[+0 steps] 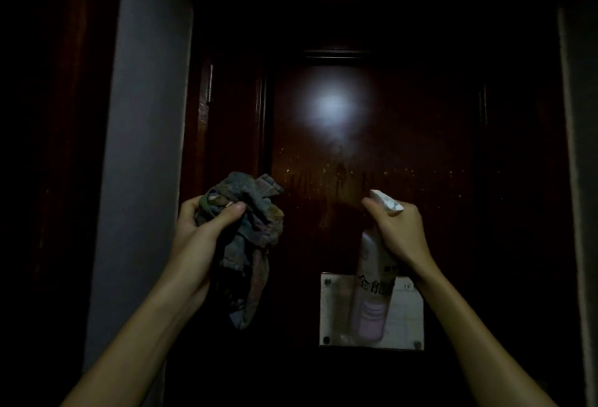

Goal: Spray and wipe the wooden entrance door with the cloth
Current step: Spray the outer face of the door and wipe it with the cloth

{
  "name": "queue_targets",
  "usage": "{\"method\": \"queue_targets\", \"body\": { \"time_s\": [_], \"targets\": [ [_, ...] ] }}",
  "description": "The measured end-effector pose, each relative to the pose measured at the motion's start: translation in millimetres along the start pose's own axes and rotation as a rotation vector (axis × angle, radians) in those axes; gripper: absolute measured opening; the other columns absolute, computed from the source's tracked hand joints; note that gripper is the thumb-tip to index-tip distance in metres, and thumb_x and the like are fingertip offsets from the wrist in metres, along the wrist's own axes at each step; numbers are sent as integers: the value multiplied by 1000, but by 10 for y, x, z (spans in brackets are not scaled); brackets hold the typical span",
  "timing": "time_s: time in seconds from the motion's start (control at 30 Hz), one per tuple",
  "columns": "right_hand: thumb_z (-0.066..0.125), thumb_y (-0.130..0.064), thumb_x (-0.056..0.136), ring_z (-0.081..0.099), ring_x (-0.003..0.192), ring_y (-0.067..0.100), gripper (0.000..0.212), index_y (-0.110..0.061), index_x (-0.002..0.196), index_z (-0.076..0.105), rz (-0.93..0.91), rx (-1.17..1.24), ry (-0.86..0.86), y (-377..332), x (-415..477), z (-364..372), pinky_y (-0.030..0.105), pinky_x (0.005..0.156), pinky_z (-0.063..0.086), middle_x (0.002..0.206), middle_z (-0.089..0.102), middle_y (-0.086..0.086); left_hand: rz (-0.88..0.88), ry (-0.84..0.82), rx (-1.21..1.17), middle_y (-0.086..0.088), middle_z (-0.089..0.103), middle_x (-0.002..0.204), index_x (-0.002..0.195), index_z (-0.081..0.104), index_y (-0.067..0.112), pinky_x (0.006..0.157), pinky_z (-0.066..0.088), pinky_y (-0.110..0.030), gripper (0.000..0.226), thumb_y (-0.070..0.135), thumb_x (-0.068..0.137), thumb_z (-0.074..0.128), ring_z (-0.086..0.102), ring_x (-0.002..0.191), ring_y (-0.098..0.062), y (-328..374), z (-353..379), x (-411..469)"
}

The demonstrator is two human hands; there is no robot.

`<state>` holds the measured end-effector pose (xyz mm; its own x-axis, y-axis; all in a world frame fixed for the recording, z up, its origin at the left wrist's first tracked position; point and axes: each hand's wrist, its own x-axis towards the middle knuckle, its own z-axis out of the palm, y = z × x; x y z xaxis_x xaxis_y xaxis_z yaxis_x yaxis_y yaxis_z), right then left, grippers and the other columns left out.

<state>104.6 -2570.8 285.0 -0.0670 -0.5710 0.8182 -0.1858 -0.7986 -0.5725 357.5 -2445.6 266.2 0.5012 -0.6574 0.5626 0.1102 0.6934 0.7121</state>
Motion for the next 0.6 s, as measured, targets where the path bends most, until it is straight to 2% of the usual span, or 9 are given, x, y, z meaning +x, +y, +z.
{"method": "queue_targets", "body": {
  "time_s": [0.1,0.2,0.3,0.33,0.4,0.47,0.53,0.6],
  "targets": [
    [58,-40,81,53,63,15,42,2,79,64,-2,3,-8,-42,-17,148,37,58,42,64,59,13,-13,-23,-14,-10,71,113,118,59,22,79,57,-37,40,21,84,78,72,100,-25,15,-132,9],
    [57,-36,84,56,58,23,41,4,76,62,-17,-29,36,-67,-76,247,42,55,45,68,61,26,-28,-20,-30,-9,71,114,118,59,22,76,56,-34,39,21,83,78,72,101,-23,8,-241,4],
    [63,-29,90,67,71,37,32,0,78,67,-20,-78,36,-75,-62,286,48,61,53,75,68,22,-33,-22,-42,-9,71,115,118,59,23,74,56,-33,39,20,85,77,72,100,-22,1,-331,7],
    [64,-29,90,68,75,36,30,-1,79,69,-12,-88,30,-80,-35,294,49,64,54,77,70,21,-33,-26,-42,-8,71,114,120,58,22,73,56,-32,40,20,85,77,72,99,-21,0,-351,16],
    [66,-27,90,69,71,28,25,-4,82,71,2,-110,27,-67,23,305,47,67,54,79,71,20,-34,-20,-50,-7,71,114,123,57,21,71,56,-30,42,20,86,76,73,97,-19,-1,-372,47],
    [63,-23,90,63,63,18,21,-9,76,72,4,-120,26,-40,34,315,41,61,50,72,70,17,-33,-11,-51,-7,70,114,124,56,20,71,56,-30,43,20,86,76,72,97,-19,-7,-379,84],
    [61,-22,90,65,63,21,21,-10,77,72,-2,-122,35,-16,26,338,42,62,51,75,70,20,-38,-9,-57,-7,70,113,123,57,21,69,56,-29,42,19,86,76,73,95,-18,-34,-384,99],
    [62,-22,91,71,77,26,22,-3,87,72,-16,-108,38,-31,4,356,50,74,55,88,71,24,-40,-19,-57,-6,71,111,122,57,22,64,57,-26,41,20,85,76,75,89,-15,-61,-389,113]
  ]
}}
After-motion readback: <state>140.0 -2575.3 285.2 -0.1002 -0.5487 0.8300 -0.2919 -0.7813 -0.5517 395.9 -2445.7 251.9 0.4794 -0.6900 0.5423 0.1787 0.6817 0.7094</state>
